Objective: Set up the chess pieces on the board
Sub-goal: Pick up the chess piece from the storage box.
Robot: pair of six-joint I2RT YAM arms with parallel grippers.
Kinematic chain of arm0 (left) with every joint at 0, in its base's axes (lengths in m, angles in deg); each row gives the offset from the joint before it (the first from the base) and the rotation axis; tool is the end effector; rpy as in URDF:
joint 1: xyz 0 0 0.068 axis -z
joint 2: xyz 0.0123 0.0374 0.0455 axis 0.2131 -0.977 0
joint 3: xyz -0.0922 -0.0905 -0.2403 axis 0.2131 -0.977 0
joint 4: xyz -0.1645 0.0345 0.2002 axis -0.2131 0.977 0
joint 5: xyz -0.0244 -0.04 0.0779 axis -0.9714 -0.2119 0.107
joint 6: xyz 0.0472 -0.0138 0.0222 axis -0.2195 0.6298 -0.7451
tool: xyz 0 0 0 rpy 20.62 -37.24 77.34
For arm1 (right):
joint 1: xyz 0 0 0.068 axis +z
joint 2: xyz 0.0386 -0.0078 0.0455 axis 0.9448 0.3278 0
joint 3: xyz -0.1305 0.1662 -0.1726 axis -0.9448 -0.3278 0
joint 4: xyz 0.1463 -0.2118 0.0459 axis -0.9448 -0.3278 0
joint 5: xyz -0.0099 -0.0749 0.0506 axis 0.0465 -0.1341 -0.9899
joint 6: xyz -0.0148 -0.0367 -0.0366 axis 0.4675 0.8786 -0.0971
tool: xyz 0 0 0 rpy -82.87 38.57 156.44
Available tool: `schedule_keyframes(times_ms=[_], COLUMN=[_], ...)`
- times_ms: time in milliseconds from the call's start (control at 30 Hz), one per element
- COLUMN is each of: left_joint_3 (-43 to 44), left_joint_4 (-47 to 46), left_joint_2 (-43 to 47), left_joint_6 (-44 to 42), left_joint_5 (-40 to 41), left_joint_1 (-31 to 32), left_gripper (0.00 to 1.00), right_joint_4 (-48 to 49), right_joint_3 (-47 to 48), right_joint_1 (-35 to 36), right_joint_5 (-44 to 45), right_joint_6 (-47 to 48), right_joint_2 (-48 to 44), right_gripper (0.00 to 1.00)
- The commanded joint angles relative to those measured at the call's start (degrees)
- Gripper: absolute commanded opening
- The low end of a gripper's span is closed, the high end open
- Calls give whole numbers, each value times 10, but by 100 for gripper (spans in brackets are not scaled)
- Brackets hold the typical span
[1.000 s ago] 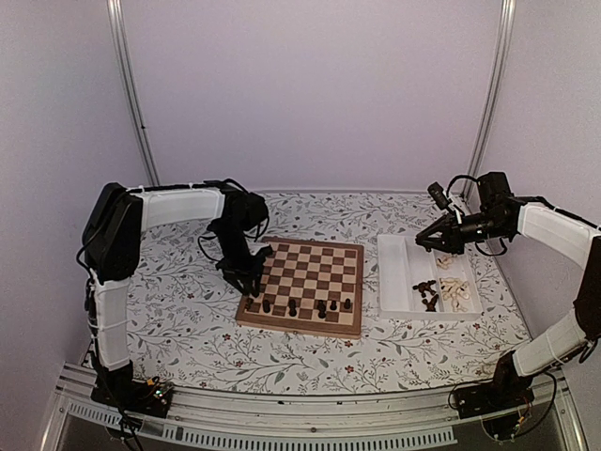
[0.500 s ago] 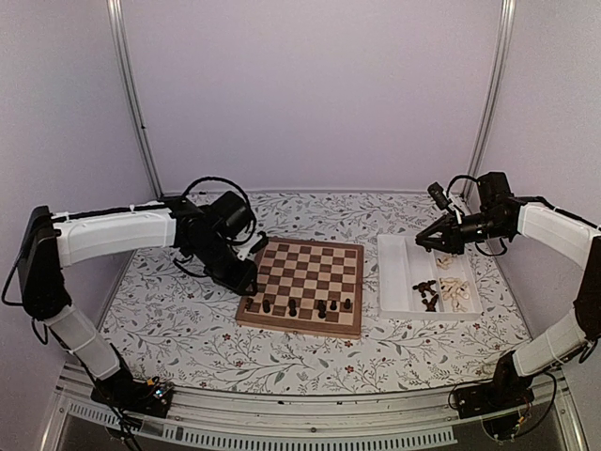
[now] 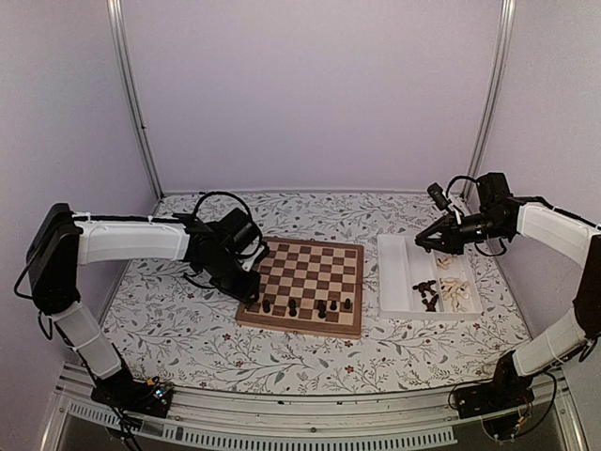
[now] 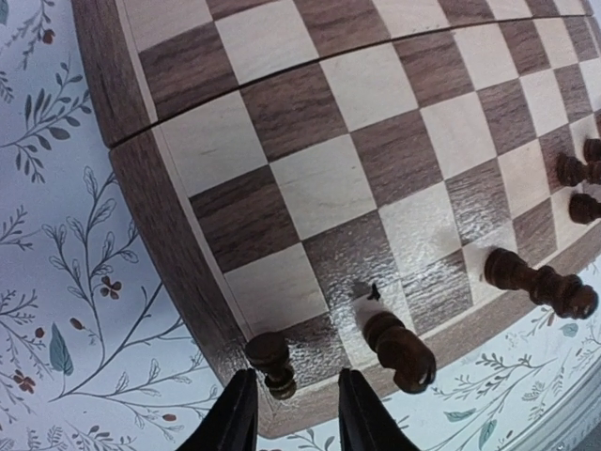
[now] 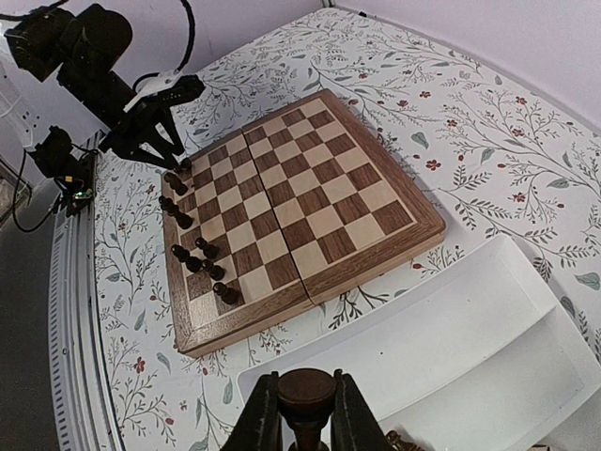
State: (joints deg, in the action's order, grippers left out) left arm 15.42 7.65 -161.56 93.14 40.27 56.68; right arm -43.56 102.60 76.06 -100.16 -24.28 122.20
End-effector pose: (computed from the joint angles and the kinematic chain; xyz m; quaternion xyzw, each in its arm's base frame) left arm 0.2313 -0.2272 0.1923 0.2200 0.9598 -0.0999 0.1431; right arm 0.2805 0.0541 0.2565 -0.4057 0.7617 0.3510 0.3634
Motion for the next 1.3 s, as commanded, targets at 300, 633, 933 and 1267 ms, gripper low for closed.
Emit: schedule_keyframes(times_ms=[300,633,933,1267], left_joint_3=[9,-3,-13,40], left_joint_4=[13,24,42,154], left_joint_2=[-33,-43,-58,-68], left_joint_6=[7,6,11,-21], left_joint_5=[28,-2,0,-22], left_joint_1=[7,14,14,17], left_gripper=[31,28,14,0], right_joint_4=[0,0,-2,-4], right_joint_3=[-7,-7,-7,-7], right_joint_1=[-2,-1,-1,-1], right_joint_5=[-8,-6,-8,-11], right_joint_6=[-4,-3,-3,0], right_joint_2=[12,12,11,7], right_gripper=[12,12,12,12])
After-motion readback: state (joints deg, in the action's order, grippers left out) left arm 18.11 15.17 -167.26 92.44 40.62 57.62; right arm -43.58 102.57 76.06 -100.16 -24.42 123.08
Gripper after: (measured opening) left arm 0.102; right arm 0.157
